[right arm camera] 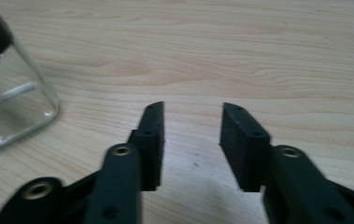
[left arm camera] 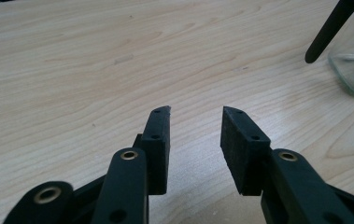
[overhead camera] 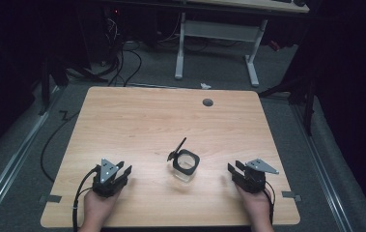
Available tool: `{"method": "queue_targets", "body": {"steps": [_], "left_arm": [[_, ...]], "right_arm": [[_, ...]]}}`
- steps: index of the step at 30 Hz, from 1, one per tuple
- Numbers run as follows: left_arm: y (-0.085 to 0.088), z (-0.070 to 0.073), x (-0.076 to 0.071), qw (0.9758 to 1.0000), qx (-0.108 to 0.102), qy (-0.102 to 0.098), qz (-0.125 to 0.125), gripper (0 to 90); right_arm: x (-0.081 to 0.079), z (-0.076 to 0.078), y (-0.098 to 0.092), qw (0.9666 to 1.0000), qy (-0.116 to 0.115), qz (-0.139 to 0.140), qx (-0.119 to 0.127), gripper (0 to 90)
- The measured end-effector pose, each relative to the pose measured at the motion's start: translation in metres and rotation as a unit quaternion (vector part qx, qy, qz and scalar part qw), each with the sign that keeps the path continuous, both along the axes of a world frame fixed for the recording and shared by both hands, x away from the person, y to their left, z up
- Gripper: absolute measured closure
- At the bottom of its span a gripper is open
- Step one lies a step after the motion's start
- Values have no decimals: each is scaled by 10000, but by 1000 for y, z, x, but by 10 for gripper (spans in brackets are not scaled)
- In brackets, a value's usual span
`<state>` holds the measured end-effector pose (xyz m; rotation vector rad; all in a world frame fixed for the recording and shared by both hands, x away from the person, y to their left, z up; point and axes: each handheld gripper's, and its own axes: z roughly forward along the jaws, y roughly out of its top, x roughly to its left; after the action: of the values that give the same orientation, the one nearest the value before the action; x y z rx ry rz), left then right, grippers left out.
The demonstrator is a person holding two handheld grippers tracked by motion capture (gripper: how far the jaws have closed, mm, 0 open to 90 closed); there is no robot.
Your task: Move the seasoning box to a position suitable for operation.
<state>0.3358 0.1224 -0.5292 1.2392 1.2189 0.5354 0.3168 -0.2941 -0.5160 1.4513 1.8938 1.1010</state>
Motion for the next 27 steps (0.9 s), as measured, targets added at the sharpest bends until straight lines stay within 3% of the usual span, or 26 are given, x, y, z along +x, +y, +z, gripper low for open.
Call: {"method": "queue_targets", "body": {"steps": [2, 6, 9, 15, 17, 20, 27], "left_arm": [[-1, 1, -1, 10000, 10, -30, 3, 639], [-4, 2, -4, 10000, -62, 5, -71, 738], [-10, 1, -5, 9995, -205, 176, -183, 809], [-23, -4, -7, 9990, -144, 239, -353, 866], [-24, -3, -8, 9991, -136, 198, -341, 877], [-19, 2, -7, 9995, -170, 111, -257, 864], [-4, 6, -5, 9996, -278, 32, -84, 864]], "right_arm": [[0, 0, 1, 10000, -32, -35, -61, 667], [-4, -1, -1, 9999, -94, -97, -29, 818], [-5, -1, -4, 10000, -79, -53, 0, 890], [-6, -2, -3, 9999, -42, 116, -7, 900], [-7, -3, 6, 9995, -60, 318, 7, 900], [-2, -4, 25, 9980, -78, 597, -173, 900], [16, -4, 56, 9954, -93, 877, -368, 900]]}}
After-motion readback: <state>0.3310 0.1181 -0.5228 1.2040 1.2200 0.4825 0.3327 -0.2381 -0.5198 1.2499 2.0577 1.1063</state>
